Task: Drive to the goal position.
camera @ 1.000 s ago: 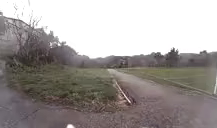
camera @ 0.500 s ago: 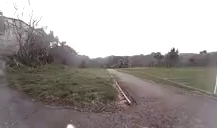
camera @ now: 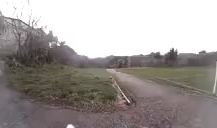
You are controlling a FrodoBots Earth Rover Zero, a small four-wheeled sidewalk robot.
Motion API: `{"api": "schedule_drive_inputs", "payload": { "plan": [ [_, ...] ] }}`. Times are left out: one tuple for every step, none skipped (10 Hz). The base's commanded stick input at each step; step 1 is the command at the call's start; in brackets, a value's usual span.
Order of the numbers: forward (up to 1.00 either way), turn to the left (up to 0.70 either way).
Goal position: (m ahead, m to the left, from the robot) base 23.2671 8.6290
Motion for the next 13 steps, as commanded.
{"api": "schedule_drive_inputs", "payload": {
  "plan": [
    [0.00, -0.70],
    [0.00, -0.70],
    [0.00, -0.70],
    [0.00, -0.70],
    [0.00, -0.70],
    [0.00, -0.70],
    [0.00, -0.70],
    [0.00, -0.70],
    [0.00, -0.70],
    [0.00, -0.70],
    [0.00, -0.70],
    [0.00, -0.67],
    [0.00, -0.60]
  ]
}}
